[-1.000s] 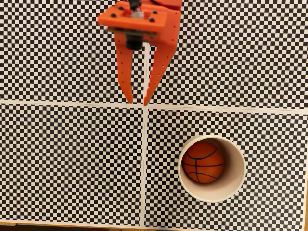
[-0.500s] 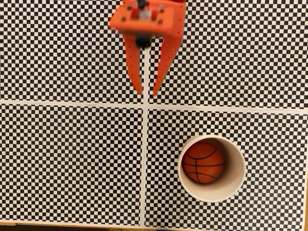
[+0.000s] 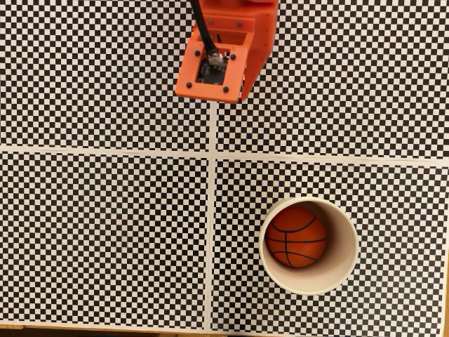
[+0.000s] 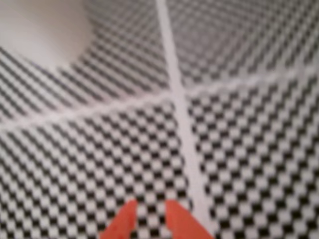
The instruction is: Grasp basketball and place into cup.
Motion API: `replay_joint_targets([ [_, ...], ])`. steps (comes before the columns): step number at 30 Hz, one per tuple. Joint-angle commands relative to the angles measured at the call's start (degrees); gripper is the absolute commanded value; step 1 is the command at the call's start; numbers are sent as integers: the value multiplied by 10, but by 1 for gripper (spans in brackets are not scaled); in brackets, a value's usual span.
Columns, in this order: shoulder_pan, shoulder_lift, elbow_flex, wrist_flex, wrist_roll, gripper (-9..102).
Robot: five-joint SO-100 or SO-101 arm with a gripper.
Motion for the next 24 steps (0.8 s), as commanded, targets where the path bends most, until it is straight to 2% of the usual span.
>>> replay_joint_targets([
  [1, -2, 4, 20, 57, 3, 0],
  [6, -4, 4, 20, 102, -11, 0],
  [12, 1, -1, 20, 114, -75, 0],
  [24, 2, 2, 20, 115, -80, 0],
])
